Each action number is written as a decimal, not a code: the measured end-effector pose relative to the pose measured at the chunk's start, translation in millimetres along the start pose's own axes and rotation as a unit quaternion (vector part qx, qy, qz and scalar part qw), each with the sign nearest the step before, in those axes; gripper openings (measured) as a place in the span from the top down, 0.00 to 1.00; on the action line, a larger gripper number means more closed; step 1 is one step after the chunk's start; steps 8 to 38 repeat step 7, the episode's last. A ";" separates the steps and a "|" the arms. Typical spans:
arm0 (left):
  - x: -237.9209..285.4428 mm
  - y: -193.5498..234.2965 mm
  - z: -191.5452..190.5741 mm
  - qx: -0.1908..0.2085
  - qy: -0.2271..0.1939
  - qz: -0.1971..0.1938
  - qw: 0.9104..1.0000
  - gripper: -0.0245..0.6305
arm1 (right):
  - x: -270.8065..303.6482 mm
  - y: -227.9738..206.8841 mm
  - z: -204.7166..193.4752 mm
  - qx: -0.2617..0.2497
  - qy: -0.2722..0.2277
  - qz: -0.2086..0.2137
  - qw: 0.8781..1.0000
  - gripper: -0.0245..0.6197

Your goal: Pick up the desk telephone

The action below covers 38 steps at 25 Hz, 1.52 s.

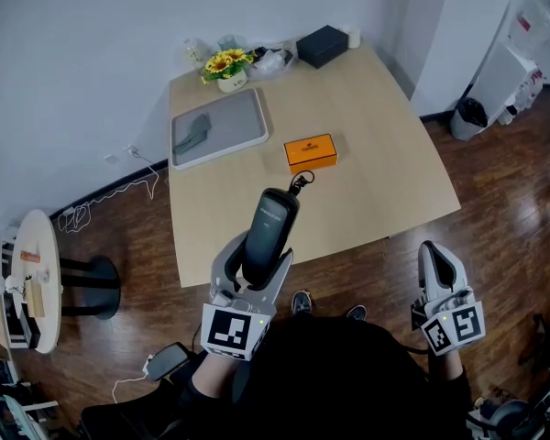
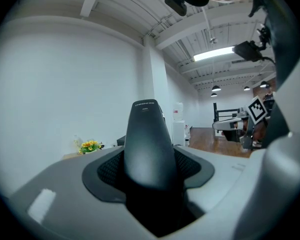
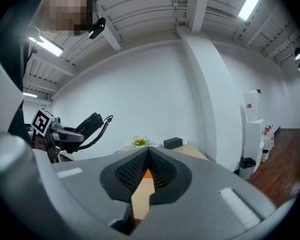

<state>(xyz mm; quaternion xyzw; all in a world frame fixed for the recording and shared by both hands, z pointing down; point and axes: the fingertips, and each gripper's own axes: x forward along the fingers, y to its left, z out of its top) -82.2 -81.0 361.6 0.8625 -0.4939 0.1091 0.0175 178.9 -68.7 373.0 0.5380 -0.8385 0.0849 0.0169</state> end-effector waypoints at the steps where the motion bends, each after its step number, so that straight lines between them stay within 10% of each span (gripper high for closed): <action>1: 0.7 0.2 -0.7 0.000 0.000 0.000 1.000 0.56 | 0.6 -0.3 -0.5 0.000 0.000 0.000 1.000 0.96; 38: 4.7 4.7 -2.6 -0.001 0.002 0.001 1.000 0.56 | 7.1 -1.1 0.1 -0.002 0.001 0.001 1.000 0.96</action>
